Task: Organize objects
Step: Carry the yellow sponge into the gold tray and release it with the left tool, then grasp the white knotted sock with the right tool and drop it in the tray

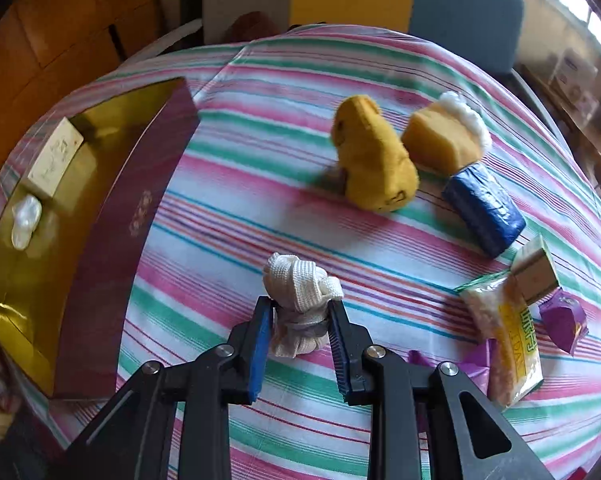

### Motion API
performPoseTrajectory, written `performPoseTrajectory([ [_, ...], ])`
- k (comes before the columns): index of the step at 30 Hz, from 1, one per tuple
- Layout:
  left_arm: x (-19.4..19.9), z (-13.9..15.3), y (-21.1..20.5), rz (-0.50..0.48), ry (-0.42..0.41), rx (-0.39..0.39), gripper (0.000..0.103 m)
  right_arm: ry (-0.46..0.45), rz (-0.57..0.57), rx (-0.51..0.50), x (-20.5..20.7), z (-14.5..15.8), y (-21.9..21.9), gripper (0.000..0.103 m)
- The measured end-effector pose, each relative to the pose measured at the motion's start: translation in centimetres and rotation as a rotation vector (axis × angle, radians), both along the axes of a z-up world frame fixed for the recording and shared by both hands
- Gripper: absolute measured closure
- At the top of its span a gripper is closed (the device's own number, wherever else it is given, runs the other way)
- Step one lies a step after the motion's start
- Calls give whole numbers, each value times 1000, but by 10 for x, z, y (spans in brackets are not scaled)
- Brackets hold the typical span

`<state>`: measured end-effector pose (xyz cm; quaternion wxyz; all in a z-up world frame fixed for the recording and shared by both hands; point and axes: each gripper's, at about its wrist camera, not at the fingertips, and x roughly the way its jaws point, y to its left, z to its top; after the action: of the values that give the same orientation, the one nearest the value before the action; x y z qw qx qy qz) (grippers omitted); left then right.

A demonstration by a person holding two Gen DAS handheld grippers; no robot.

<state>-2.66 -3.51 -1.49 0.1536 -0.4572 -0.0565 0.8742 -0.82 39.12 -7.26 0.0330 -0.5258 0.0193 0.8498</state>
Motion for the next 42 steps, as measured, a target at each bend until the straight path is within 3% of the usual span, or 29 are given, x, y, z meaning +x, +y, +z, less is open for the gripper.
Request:
performPoseTrajectory([
  [10,-29,-21,56,-92,-60,-55,51,5,-7,-12,-2,1,2,75],
  [17,-39,-45,68,-69,-123,-153,46,4,-3,-10,-3,1,2,75],
  [21,-34,-47,69,-74,-104,-190,33,4,-2,-10,-5,0,1,75],
  [27,-23,-36,63,-51,-68,-177,35,4,0,-8,-6,0,1,75],
  [33,-3,-7,62,-37,87,-190,35,10,-32,-23,-6,0,7,75],
  [38,-2,0,58,-24,112,-180,35,18,-103,-37,-3,5,18,75],
  [42,-3,-3,54,-13,106,-176,35,84,-148,-74,6,26,15,75],
])
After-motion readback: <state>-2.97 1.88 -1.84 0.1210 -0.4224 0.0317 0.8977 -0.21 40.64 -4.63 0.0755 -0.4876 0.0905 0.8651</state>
